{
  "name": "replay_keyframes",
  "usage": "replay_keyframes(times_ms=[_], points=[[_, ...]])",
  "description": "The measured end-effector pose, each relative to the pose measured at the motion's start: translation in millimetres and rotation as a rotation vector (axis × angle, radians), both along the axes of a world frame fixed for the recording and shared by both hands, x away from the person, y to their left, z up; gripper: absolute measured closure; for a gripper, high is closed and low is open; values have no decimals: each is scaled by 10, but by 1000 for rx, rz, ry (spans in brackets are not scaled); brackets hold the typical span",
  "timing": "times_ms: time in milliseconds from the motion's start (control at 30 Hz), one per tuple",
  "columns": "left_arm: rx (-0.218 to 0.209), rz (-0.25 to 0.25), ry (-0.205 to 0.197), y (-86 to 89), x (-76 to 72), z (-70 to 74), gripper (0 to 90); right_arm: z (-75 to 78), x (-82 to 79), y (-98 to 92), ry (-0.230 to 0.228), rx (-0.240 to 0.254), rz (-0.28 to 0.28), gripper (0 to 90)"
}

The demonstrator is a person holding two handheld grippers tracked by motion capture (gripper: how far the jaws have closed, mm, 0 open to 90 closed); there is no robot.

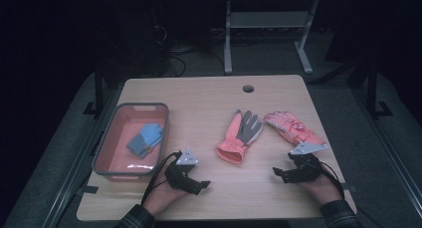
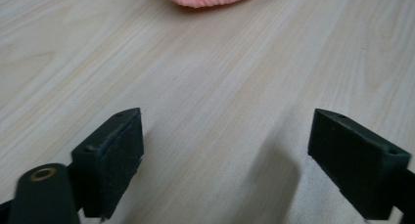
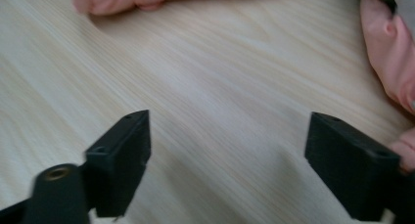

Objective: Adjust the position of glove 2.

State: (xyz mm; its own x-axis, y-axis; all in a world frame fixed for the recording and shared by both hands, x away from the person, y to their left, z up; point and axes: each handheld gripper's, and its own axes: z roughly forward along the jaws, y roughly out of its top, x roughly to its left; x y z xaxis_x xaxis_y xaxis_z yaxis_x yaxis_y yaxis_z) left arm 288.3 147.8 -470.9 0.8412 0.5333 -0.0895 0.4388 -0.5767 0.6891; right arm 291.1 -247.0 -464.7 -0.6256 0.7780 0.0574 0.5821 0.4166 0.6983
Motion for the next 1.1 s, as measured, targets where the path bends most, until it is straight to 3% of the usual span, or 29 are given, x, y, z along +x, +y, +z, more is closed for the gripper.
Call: replay_keyframes(times_ms=[100, 200, 467, 533, 733, 1100], points=[[-7, -7, -30, 18, -22, -25, 124, 64, 10, 39, 3, 19, 7, 265], [3, -15, -87, 25, -58, -65, 124, 133, 30, 73, 4, 33, 18, 413], [10, -24, -91, 30, -60, -65, 124, 384, 138, 242, 8, 85, 62, 897], [11, -25, -91, 31, -58, -64, 124, 427, 183, 304, 21, 110, 93, 900], [15, -27, -93, 32, -57, -61, 124, 491, 349, 574, 23, 125, 150, 900], [20, -28, -97, 34, -55, -62, 124, 454, 696, 1110, 42, 132, 219, 900]])
